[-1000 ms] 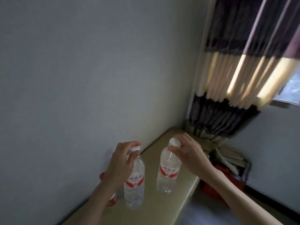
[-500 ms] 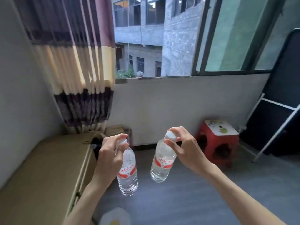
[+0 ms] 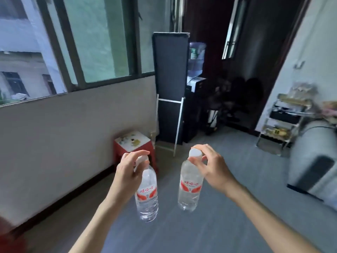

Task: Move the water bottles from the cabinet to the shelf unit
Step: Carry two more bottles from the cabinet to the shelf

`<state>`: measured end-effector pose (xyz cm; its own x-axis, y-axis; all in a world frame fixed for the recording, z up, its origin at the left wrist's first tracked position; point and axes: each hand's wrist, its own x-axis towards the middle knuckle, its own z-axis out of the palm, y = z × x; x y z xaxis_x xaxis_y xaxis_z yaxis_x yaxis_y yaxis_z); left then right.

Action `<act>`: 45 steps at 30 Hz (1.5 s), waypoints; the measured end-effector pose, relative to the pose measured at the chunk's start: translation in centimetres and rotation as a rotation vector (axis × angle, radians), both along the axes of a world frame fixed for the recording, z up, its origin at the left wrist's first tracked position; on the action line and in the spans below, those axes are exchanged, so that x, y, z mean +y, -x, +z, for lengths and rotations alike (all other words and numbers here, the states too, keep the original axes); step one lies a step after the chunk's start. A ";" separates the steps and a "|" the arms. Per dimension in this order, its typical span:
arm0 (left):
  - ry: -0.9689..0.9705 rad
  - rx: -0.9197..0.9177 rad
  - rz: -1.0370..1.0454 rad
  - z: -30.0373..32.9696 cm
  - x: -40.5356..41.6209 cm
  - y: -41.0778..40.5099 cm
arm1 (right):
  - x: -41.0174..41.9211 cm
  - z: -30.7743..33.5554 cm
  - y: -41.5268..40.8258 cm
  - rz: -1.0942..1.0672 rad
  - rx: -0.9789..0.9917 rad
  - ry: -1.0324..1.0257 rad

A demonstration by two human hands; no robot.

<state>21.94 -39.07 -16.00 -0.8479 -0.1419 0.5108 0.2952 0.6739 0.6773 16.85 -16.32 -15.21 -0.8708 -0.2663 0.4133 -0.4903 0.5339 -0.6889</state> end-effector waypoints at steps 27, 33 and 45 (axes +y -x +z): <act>0.003 -0.201 -0.845 -2.1 39.0 54.6 | 37.2 -2.3 38.7 -0.787 -0.051 0.037; 0.039 -0.209 -0.855 -1.7 48.1 66.5 | 46.2 -1.3 50.2 -0.751 -0.016 0.087; -0.011 -0.176 -0.815 -0.6 63.4 90.1 | 60.4 -0.7 74.0 -0.741 -0.078 0.060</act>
<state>-68.15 24.29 -16.56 -0.7542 0.5466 0.3639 0.5771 0.2873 0.7645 -57.16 44.08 -15.90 -0.8407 0.4229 0.3380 0.0353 0.6658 -0.7453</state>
